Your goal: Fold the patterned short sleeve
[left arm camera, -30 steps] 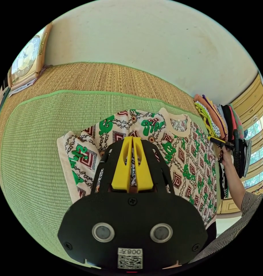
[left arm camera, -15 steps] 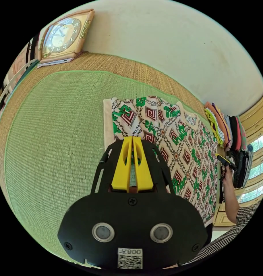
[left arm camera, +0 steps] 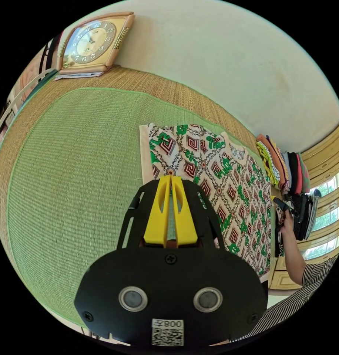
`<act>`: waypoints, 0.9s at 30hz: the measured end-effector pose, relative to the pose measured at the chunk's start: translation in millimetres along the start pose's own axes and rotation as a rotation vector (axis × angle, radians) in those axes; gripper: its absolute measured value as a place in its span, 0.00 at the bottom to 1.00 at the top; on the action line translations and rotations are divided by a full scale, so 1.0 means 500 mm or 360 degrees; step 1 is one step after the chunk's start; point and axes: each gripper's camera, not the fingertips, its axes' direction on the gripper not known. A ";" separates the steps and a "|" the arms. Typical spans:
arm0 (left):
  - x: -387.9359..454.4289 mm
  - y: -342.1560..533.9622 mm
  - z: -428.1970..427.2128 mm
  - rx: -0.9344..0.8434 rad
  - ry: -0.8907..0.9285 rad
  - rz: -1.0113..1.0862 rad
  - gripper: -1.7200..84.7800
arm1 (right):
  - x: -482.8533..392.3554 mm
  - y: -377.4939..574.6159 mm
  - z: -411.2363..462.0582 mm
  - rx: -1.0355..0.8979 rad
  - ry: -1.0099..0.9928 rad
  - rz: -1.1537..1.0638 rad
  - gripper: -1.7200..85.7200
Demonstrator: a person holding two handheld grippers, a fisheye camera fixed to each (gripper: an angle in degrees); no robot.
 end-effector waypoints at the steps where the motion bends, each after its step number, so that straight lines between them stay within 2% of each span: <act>1: 0.002 -0.005 -0.001 0.0005 0.0001 0.0014 0.02 | -0.020 -0.011 -0.001 0.0030 -0.0006 -0.0048 0.02; 7: 0.004 -0.095 0.035 -0.0018 -0.0129 0.0045 0.02 | -0.131 -0.132 0.032 0.0091 -0.0028 -0.0315 0.02; 10: -0.020 -0.118 0.063 -0.0100 -0.0236 0.0001 0.02 | -0.147 -0.200 0.075 0.0048 -0.0016 -0.0325 0.02; 15: -0.052 -0.086 0.056 0.0006 -0.0153 -0.0068 0.02 | -0.131 -0.248 0.161 -0.0122 0.0023 -0.0295 0.02; 19: -0.043 -0.065 0.038 0.0155 -0.0111 -0.0066 0.02 | -0.120 -0.239 0.146 -0.0007 -0.0028 -0.0241 0.02; 22: 0.004 -0.066 0.037 0.0291 0.0053 0.0060 0.02 | -0.155 -0.230 0.125 0.0087 -0.0089 -0.0347 0.02; 27: 0.133 -0.133 0.173 0.0072 0.0292 0.0318 0.02 | -0.219 -0.260 0.173 0.0002 -0.0153 -0.0488 0.02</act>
